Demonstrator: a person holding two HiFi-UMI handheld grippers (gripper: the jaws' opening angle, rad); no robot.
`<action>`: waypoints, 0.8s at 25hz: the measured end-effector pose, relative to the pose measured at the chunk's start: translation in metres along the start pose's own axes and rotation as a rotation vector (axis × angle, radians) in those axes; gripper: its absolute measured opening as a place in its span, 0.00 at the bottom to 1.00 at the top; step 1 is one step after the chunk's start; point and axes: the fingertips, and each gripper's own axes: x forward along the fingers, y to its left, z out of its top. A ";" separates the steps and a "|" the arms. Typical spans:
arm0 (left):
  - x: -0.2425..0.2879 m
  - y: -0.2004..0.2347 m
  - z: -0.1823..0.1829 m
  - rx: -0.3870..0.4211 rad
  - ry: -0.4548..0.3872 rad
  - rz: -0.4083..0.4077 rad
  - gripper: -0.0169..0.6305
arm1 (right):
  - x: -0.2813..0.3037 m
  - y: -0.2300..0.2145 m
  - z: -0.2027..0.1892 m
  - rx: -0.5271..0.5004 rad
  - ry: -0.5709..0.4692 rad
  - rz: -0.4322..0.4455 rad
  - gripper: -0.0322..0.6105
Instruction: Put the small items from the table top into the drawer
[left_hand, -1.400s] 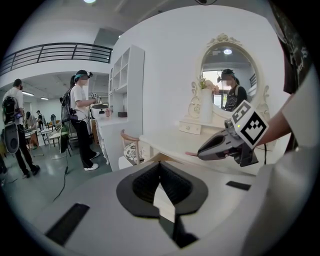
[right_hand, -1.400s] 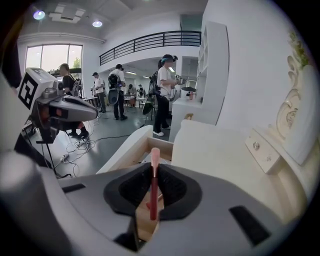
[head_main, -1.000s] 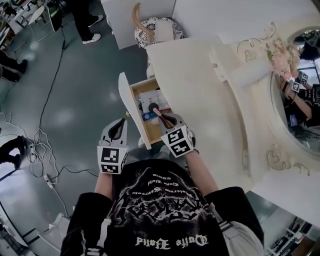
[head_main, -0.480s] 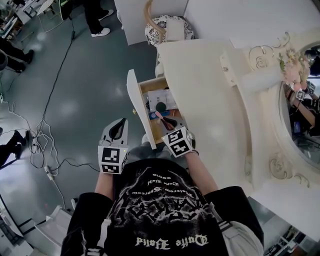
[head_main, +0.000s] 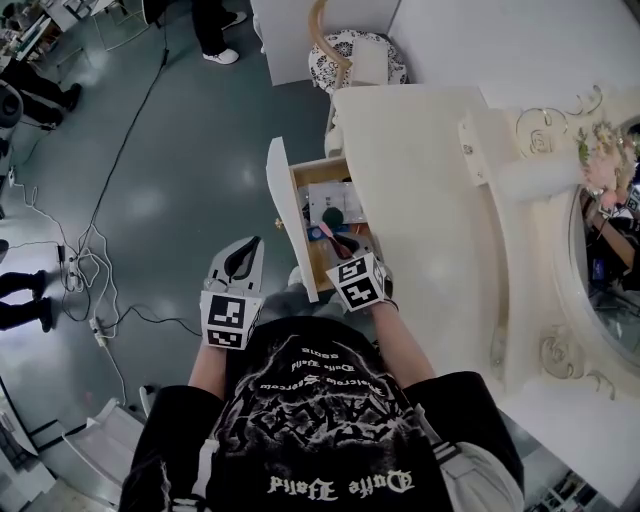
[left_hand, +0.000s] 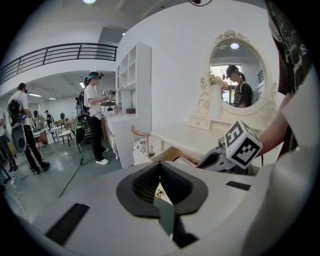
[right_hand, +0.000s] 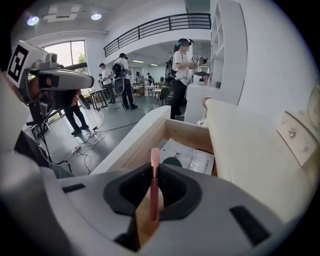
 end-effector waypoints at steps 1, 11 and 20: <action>0.001 0.001 0.000 0.002 0.003 -0.001 0.05 | 0.003 -0.002 0.001 0.003 0.000 -0.002 0.13; 0.006 0.015 0.004 0.006 0.022 0.011 0.05 | 0.032 -0.018 0.016 0.046 0.005 -0.041 0.13; 0.007 0.033 -0.005 -0.008 0.051 0.021 0.05 | 0.057 -0.034 0.025 0.078 0.026 -0.074 0.13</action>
